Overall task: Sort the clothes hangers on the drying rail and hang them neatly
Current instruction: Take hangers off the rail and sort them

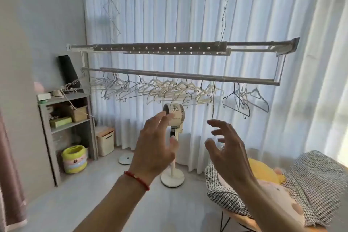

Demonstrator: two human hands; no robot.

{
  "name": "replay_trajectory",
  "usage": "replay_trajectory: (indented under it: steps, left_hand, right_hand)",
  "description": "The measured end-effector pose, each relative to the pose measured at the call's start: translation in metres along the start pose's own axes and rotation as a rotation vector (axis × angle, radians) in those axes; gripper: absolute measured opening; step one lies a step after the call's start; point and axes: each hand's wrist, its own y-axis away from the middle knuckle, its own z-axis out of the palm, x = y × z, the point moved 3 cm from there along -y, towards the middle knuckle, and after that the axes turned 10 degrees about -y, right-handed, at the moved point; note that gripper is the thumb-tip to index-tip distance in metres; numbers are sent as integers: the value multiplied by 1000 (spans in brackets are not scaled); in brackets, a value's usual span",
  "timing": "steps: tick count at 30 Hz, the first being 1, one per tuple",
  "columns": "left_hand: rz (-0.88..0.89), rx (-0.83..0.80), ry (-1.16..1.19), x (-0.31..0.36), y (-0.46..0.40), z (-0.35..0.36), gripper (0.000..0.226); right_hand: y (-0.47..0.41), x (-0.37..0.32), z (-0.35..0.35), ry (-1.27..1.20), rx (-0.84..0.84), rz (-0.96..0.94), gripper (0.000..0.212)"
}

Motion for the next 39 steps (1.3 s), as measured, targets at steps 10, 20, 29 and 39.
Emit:
replay_trajectory:
  steps: [10,20,29,39]
  left_hand:
    - [-115,-210,248,-47,-111,163,46]
    - [-272,-179,64,-137,-200,217,48]
    - [-533,-81,181,-356,-236,205,41]
    - [-685,-133,327,-630,-309,200,29]
  right_hand:
    - [-105,157,57,-11,-131,187,41]
    - [-230,233,175,-217,-326,197,26]
    - [-297,237,406,-392,-532,199,22]
    - [-378,234,638,-389,-492,266,20]
